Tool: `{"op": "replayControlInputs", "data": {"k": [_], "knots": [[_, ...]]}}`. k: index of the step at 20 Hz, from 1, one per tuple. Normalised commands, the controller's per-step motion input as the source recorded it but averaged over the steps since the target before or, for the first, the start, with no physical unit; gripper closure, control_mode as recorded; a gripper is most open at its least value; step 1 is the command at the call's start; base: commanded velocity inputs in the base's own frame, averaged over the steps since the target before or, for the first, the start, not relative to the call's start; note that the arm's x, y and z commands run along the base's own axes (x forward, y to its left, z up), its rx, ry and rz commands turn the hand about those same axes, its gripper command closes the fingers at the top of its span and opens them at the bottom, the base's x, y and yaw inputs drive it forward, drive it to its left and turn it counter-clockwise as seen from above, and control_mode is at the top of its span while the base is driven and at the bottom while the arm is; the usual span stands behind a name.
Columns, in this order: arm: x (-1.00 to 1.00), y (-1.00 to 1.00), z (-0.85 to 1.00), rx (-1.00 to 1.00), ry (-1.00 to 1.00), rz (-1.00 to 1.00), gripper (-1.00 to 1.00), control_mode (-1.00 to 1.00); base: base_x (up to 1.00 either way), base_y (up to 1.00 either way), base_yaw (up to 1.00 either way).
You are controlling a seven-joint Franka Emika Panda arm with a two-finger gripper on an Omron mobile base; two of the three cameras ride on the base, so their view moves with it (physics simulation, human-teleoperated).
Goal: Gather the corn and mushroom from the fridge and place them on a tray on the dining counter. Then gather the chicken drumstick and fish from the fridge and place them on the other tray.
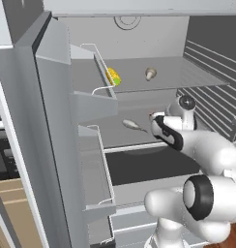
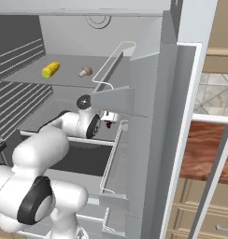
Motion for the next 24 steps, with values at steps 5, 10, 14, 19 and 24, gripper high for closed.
{"op": "replayControlInputs", "data": {"k": [5, 10, 14, 19, 24], "knots": [[0.34, -0.04, -0.14, 0.00, 0.02, 0.00, -1.00, -1.00, 0.00, 0.00, 0.00], [0.24, -0.17, -0.29, 0.00, 0.02, 0.00, -1.00, -1.00, 0.00, 0.00, 0.00], [0.37, -0.19, -0.15, 0.00, 0.05, 0.01, -1.00, -1.00, 0.00, 0.00, 0.00], [0.41, -0.10, -0.01, 0.00, 0.14, 0.01, -1.00, -1.00, 0.00, 0.00, 0.00], [0.25, -0.03, -0.17, 0.00, 0.04, 0.00, -1.00, -1.00, 0.00, 0.00, 0.00]]}}
